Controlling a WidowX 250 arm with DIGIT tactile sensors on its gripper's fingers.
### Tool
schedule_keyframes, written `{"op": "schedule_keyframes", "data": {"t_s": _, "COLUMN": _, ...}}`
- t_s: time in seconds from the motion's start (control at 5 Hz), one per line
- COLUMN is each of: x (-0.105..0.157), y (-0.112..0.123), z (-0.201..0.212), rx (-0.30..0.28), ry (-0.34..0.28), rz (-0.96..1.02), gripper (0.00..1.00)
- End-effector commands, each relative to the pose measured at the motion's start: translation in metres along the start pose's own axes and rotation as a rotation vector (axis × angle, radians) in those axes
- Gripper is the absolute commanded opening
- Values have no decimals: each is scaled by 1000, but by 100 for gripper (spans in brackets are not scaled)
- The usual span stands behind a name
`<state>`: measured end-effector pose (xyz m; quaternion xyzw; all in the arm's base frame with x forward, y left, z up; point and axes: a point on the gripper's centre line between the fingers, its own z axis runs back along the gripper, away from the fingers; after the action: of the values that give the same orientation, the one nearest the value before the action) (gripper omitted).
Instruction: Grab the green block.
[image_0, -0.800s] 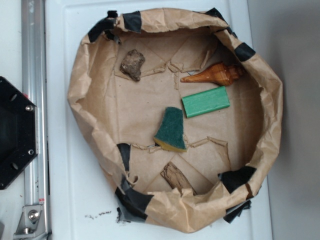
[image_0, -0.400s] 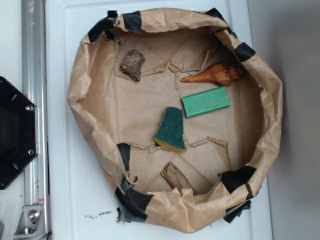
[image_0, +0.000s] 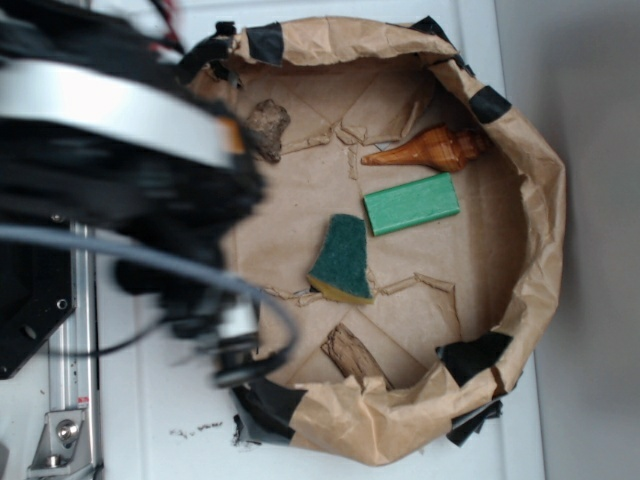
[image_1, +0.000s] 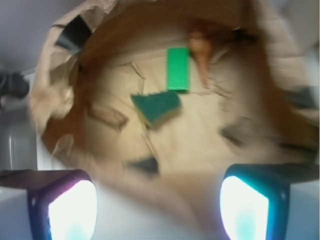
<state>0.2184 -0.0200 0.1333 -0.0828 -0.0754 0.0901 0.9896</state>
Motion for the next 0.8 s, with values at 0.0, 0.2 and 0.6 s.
{"op": "schedule_keyframes", "data": {"t_s": 0.0, "x": 60, "y": 2, "z": -59, "rx": 68, "ry": -62, "rz": 47, "gripper": 100}}
{"op": "schedule_keyframes", "data": {"t_s": 0.2, "x": 66, "y": 12, "z": -75, "rx": 110, "ry": -49, "rz": 43, "gripper": 100}}
{"op": "schedule_keyframes", "data": {"t_s": 0.6, "x": 65, "y": 18, "z": -102, "rx": 89, "ry": -58, "rz": -46, "gripper": 100}}
